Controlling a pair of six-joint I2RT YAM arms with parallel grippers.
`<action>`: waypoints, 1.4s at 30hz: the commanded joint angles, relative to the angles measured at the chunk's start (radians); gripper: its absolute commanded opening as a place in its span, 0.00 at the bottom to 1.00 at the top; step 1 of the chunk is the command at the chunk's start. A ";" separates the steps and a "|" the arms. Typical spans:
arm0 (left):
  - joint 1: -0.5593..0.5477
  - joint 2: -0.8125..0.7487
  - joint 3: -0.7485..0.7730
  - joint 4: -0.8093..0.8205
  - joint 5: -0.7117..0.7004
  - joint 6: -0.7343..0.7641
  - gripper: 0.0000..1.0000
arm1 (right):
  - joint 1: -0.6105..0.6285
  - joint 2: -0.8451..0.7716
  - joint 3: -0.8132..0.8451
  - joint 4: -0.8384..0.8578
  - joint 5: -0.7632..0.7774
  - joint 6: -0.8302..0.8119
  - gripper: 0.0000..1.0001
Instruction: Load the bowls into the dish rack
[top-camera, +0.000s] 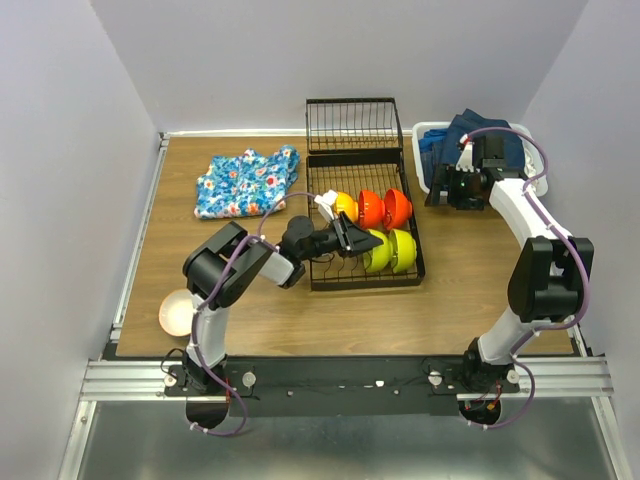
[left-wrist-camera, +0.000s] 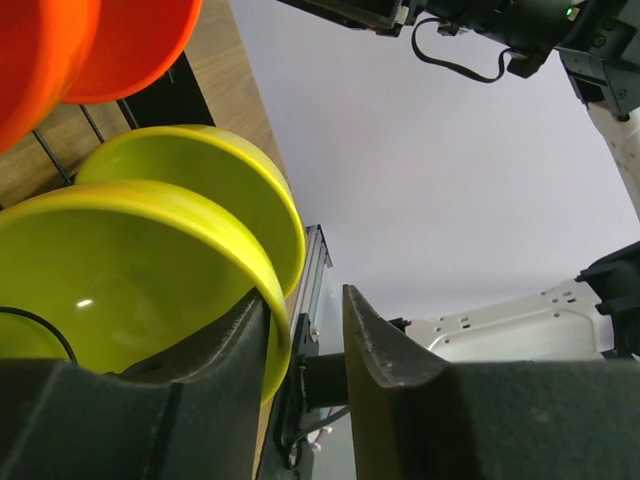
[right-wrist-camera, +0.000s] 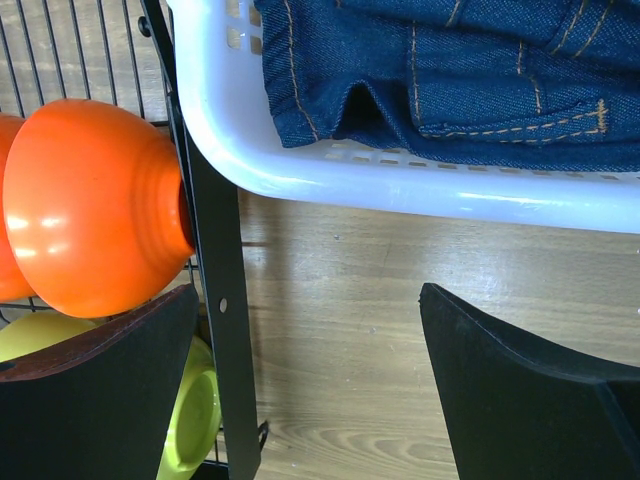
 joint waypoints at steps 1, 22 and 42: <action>0.017 -0.096 -0.008 -0.075 -0.013 0.086 0.46 | 0.002 0.016 0.010 0.004 0.008 0.002 1.00; 0.084 -0.289 0.248 -1.163 0.089 0.755 0.55 | 0.004 0.073 0.106 0.013 -0.093 0.060 1.00; 0.454 -0.814 0.454 -2.521 -0.231 2.195 0.56 | 0.002 -0.041 0.071 0.091 -0.167 0.016 1.00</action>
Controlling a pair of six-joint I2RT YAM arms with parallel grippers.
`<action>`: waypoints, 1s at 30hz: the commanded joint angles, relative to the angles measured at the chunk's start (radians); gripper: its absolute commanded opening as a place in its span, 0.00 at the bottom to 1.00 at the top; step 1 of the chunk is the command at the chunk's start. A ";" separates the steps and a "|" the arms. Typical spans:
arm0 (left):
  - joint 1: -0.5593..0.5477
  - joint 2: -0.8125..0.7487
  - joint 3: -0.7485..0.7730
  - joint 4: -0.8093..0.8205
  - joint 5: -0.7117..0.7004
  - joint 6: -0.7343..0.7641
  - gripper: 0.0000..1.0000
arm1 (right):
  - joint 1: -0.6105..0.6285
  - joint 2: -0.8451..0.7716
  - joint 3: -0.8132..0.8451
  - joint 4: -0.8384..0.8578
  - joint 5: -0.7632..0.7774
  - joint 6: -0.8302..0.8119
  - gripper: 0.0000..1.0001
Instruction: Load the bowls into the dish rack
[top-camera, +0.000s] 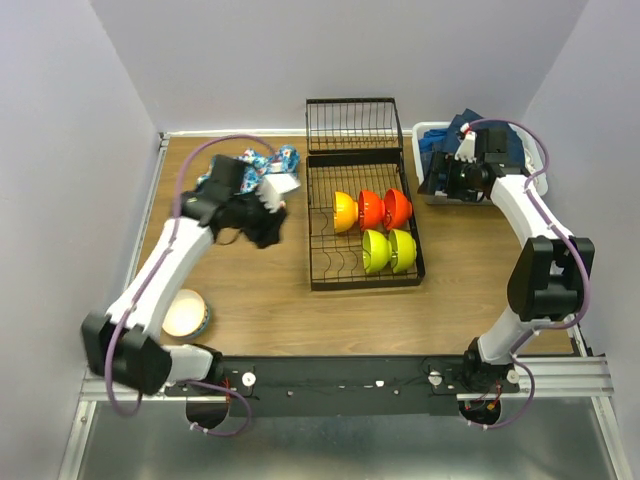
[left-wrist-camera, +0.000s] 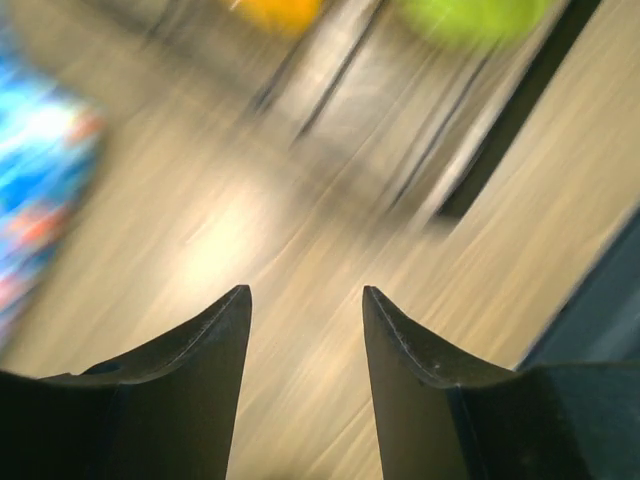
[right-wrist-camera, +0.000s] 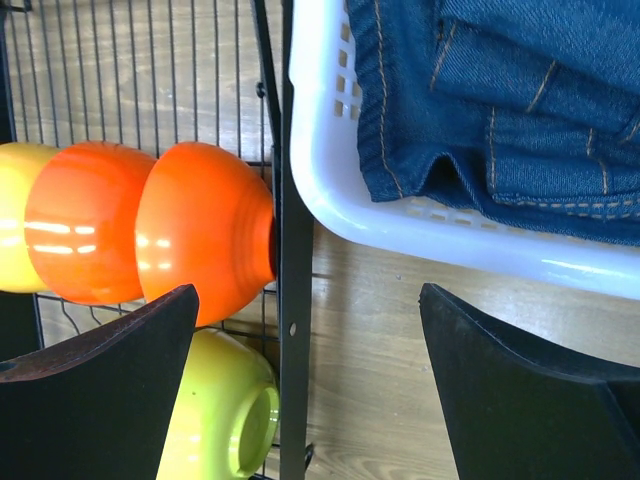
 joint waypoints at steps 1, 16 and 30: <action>0.198 -0.224 -0.032 -0.560 -0.195 0.612 0.55 | 0.004 -0.054 0.020 0.047 -0.036 -0.031 1.00; 0.289 -0.273 -0.254 -0.747 -0.381 0.274 0.51 | 0.002 0.008 0.037 0.061 -0.102 0.018 1.00; 0.295 -0.174 -0.343 -0.609 -0.482 0.043 0.44 | 0.004 0.017 0.060 0.067 -0.091 0.032 1.00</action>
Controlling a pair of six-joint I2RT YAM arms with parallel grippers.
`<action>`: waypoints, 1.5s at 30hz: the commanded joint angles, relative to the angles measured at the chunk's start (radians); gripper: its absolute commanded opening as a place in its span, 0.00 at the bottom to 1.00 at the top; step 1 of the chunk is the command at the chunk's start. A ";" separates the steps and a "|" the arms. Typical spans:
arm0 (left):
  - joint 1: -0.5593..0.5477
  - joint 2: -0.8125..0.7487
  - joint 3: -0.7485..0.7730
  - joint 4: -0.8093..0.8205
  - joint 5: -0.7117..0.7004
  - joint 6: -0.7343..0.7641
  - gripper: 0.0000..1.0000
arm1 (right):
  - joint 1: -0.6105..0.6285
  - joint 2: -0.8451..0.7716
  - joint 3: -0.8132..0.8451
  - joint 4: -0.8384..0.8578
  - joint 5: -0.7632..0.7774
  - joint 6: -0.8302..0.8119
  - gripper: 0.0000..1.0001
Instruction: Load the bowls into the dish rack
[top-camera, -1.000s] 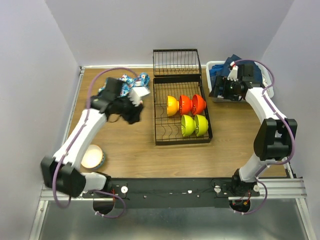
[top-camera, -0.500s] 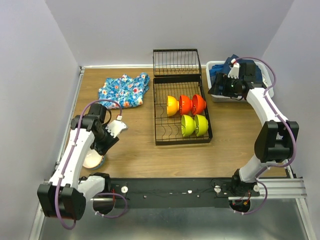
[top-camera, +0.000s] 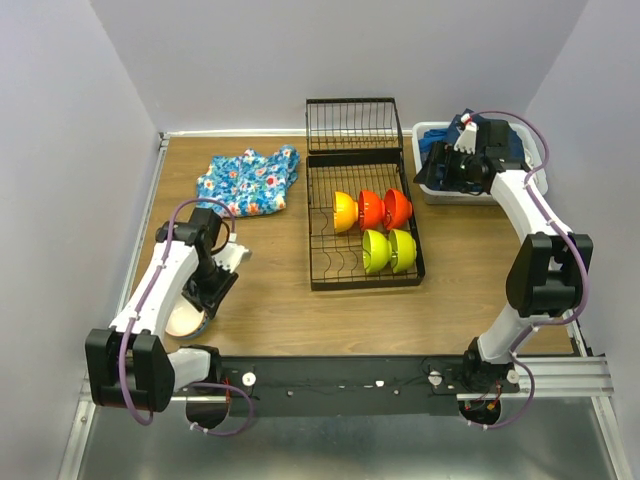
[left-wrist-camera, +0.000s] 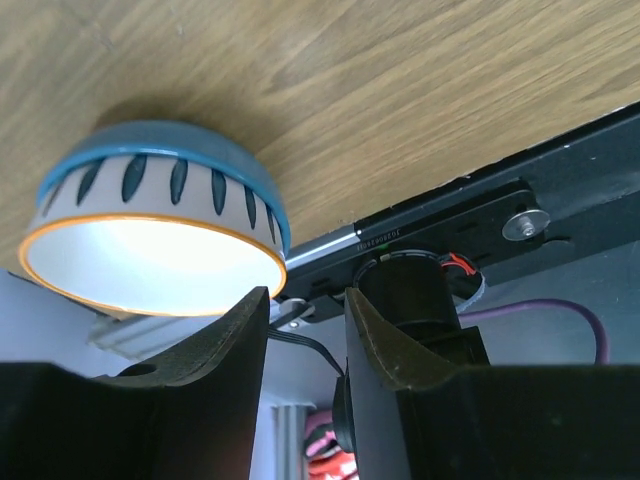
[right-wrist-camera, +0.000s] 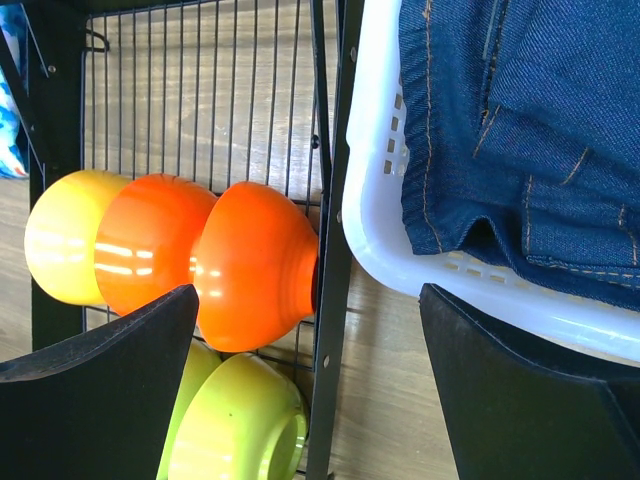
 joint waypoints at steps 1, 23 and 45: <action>0.012 0.007 -0.036 -0.035 -0.062 -0.066 0.43 | 0.002 -0.014 0.001 0.017 -0.009 0.010 1.00; 0.045 0.108 -0.086 0.091 -0.073 -0.051 0.37 | 0.004 -0.018 -0.026 0.029 -0.005 0.027 1.00; 0.045 0.050 0.102 -0.083 -0.031 -0.005 0.00 | 0.002 -0.008 -0.032 0.047 -0.010 0.033 1.00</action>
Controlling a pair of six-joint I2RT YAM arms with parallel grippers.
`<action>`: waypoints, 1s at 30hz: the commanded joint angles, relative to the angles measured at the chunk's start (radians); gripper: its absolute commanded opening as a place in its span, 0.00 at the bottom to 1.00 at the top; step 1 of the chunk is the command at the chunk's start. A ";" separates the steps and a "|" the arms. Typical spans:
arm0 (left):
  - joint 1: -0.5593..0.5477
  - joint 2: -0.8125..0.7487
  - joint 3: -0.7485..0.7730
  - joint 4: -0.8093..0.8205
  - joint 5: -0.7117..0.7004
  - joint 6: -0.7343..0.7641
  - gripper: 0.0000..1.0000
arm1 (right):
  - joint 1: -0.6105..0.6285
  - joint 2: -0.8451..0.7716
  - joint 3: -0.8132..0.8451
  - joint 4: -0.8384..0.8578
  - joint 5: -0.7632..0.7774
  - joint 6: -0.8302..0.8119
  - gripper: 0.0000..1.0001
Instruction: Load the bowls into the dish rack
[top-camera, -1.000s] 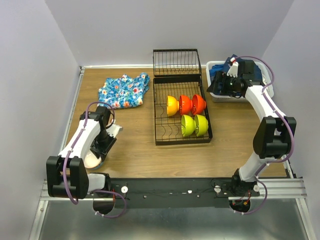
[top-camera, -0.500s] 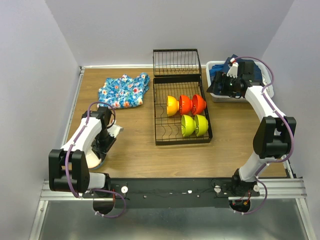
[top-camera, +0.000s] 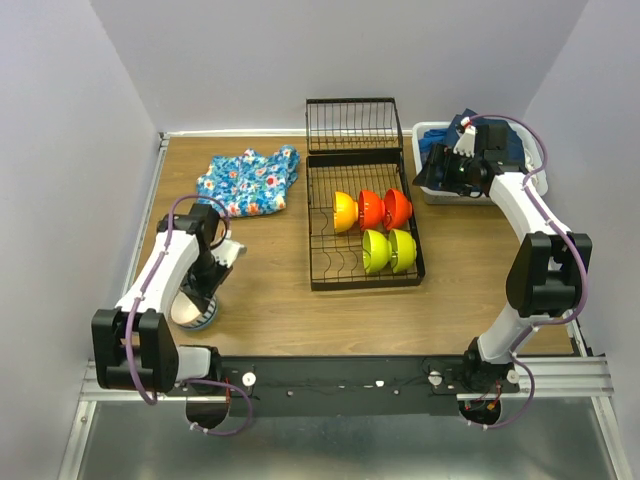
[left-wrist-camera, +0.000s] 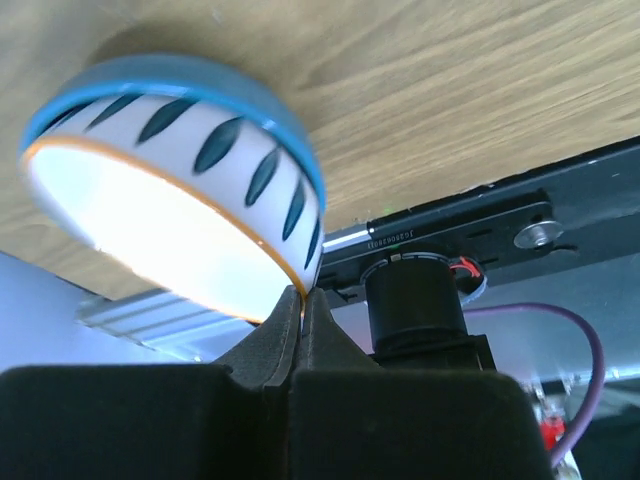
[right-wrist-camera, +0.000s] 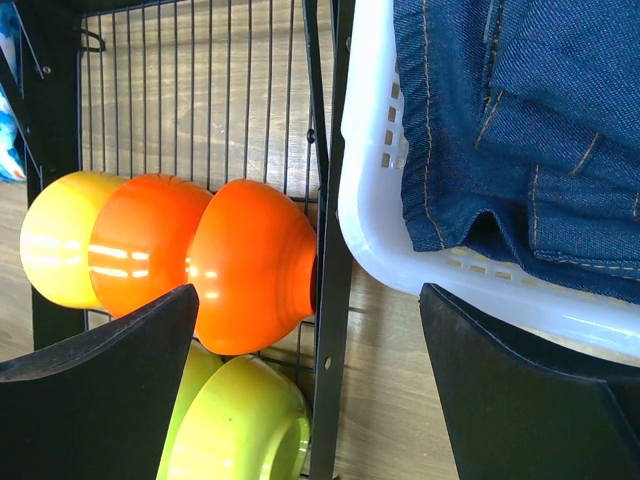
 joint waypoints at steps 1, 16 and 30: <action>0.004 -0.063 0.131 -0.118 0.024 0.039 0.00 | 0.004 -0.004 0.002 0.019 -0.012 0.006 1.00; -0.087 0.027 0.341 -0.039 0.031 0.024 0.00 | 0.004 0.017 0.024 0.018 0.000 0.002 1.00; -0.255 0.247 0.352 0.240 -0.045 0.028 0.00 | 0.004 0.017 0.054 -0.008 0.048 -0.046 1.00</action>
